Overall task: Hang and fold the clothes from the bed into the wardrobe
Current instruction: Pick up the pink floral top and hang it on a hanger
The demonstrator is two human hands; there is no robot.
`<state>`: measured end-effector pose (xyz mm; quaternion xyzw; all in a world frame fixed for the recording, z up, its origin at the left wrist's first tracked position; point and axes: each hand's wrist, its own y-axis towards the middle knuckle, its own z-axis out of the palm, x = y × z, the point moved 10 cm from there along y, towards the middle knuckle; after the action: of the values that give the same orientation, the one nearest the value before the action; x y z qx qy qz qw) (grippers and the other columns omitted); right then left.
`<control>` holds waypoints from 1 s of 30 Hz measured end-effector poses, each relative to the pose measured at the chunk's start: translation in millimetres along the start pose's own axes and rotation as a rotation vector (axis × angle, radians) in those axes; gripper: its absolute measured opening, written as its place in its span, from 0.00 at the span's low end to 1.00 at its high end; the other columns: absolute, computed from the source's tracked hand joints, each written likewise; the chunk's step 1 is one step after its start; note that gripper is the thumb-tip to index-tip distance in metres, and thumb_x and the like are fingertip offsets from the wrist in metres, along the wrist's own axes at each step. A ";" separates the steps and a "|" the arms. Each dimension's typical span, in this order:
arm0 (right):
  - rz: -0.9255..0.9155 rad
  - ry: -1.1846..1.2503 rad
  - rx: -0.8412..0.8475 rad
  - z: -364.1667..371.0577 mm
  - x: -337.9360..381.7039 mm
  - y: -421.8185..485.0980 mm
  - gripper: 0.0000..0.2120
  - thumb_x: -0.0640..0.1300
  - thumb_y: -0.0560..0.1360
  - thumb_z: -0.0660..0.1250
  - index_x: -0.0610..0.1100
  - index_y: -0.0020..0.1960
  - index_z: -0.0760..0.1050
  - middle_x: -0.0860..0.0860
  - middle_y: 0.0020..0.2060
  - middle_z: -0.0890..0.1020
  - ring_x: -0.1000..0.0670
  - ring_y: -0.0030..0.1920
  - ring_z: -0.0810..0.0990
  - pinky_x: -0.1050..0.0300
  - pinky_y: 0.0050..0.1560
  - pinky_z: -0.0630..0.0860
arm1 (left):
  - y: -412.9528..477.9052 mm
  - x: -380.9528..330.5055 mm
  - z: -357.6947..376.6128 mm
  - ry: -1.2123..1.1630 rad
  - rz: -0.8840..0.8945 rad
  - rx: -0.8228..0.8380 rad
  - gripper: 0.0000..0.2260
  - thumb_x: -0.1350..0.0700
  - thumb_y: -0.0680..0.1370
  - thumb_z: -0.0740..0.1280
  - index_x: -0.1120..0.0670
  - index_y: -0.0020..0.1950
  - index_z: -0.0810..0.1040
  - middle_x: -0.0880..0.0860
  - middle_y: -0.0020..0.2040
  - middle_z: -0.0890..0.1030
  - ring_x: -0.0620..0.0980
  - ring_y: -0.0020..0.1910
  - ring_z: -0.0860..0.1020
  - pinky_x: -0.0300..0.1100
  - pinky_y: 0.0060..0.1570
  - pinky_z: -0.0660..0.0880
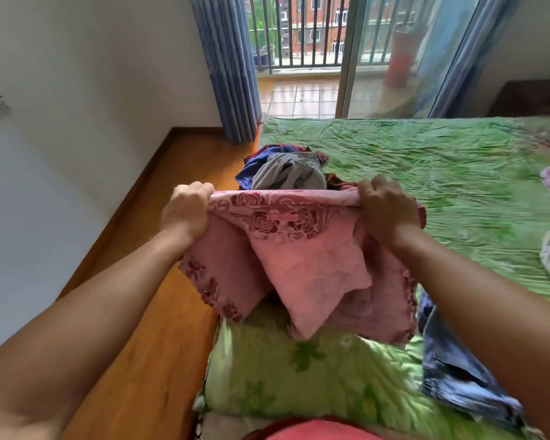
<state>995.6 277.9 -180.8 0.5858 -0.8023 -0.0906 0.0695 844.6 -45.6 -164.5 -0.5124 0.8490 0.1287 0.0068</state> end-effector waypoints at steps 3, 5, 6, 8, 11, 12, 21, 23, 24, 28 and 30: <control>0.071 0.033 0.071 11.5 -18.9 -12.9 0.14 0.42 0.77 0.62 0.44 0.62 0.70 0.40 0.54 0.78 0.34 0.52 0.80 0.41 0.48 0.78 | -8.3 -10.2 14.5 -0.098 0.022 0.058 0.04 0.53 0.79 0.62 0.52 0.46 0.73 0.55 0.45 0.80 0.60 0.44 0.78 0.48 0.40 0.72; 0.108 0.060 0.102 14.6 -27.4 -21.6 0.13 0.44 0.75 0.67 0.46 0.57 0.69 0.41 0.51 0.80 0.35 0.50 0.82 0.43 0.47 0.78 | -14.4 -17.0 22.9 -0.139 0.031 0.086 0.06 0.49 0.78 0.61 0.51 0.46 0.71 0.55 0.44 0.80 0.59 0.40 0.77 0.46 0.39 0.69; 0.129 0.077 0.103 13.2 -30.9 -24.9 0.11 0.44 0.75 0.67 0.47 0.54 0.68 0.41 0.50 0.81 0.36 0.49 0.83 0.45 0.46 0.78 | -15.9 -19.8 26.1 -0.165 0.021 0.099 0.08 0.47 0.77 0.59 0.51 0.47 0.71 0.56 0.43 0.80 0.60 0.40 0.76 0.46 0.38 0.69; 0.175 0.112 0.097 9.5 -37.8 -30.6 0.07 0.45 0.74 0.62 0.50 0.48 0.64 0.40 0.48 0.82 0.37 0.49 0.83 0.48 0.44 0.75 | -17.0 -25.1 33.4 -0.232 -0.016 0.142 0.11 0.44 0.73 0.55 0.49 0.47 0.71 0.55 0.40 0.78 0.60 0.38 0.75 0.46 0.38 0.69; 0.234 0.171 0.102 4.7 -44.0 -41.2 0.09 0.53 0.73 0.59 0.52 0.48 0.61 0.42 0.47 0.82 0.38 0.47 0.83 0.51 0.40 0.69 | -15.9 -39.6 43.5 -0.369 -0.062 0.212 0.08 0.46 0.70 0.56 0.49 0.41 0.70 0.49 0.36 0.76 0.55 0.36 0.73 0.45 0.34 0.66; 0.255 0.183 0.113 3.4 -45.6 -46.4 0.10 0.54 0.72 0.58 0.53 0.49 0.60 0.43 0.45 0.81 0.39 0.45 0.82 0.52 0.40 0.69 | -15.3 -46.0 46.3 -0.418 -0.071 0.231 0.08 0.47 0.70 0.56 0.50 0.39 0.70 0.49 0.36 0.77 0.53 0.36 0.74 0.44 0.33 0.66; 0.580 0.232 0.130 -11.3 -101.4 -122.2 0.12 0.44 0.72 0.63 0.49 0.54 0.67 0.43 0.40 0.78 0.42 0.37 0.72 0.52 0.39 0.70 | -11.8 -136.0 66.1 -0.793 0.024 0.332 0.09 0.49 0.66 0.59 0.50 0.42 0.74 0.49 0.39 0.81 0.52 0.40 0.78 0.57 0.47 0.78; 0.641 0.279 0.075 -20.6 -113.2 -143.7 0.13 0.42 0.72 0.62 0.47 0.57 0.69 0.40 0.43 0.80 0.41 0.38 0.73 0.52 0.40 0.68 | -16.0 -167.3 63.2 -0.905 0.068 0.365 0.10 0.47 0.64 0.60 0.47 0.41 0.75 0.47 0.38 0.81 0.51 0.41 0.79 0.58 0.49 0.78; 0.666 0.300 0.044 -26.1 -118.3 -154.8 0.15 0.42 0.72 0.62 0.46 0.58 0.70 0.39 0.44 0.81 0.40 0.39 0.75 0.53 0.40 0.68 | -19.7 -183.8 61.6 -0.978 0.086 0.397 0.10 0.47 0.62 0.61 0.46 0.40 0.76 0.47 0.39 0.82 0.52 0.43 0.80 0.59 0.51 0.78; 0.766 0.355 -0.086 -51.0 -138.3 -198.8 0.24 0.40 0.71 0.61 0.48 0.67 0.72 0.38 0.52 0.83 0.36 0.50 0.81 0.51 0.45 0.71 | -33.2 -248.6 57.8 -1.143 0.171 0.523 0.15 0.55 0.62 0.63 0.52 0.47 0.81 0.59 0.48 0.85 0.64 0.51 0.83 0.68 0.55 0.77; 0.821 0.369 -0.136 -64.2 -149.6 -220.4 0.26 0.40 0.71 0.61 0.49 0.69 0.73 0.38 0.55 0.83 0.35 0.54 0.81 0.50 0.50 0.74 | -43.2 -278.8 52.0 -1.183 0.215 0.554 0.13 0.60 0.65 0.60 0.50 0.44 0.80 0.58 0.45 0.85 0.61 0.46 0.83 0.62 0.47 0.80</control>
<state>1259.5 350.9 -169.1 0.2198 -0.9345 -0.0022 0.2800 1008.3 189.1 -183.9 -0.2469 0.7503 0.1652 0.5906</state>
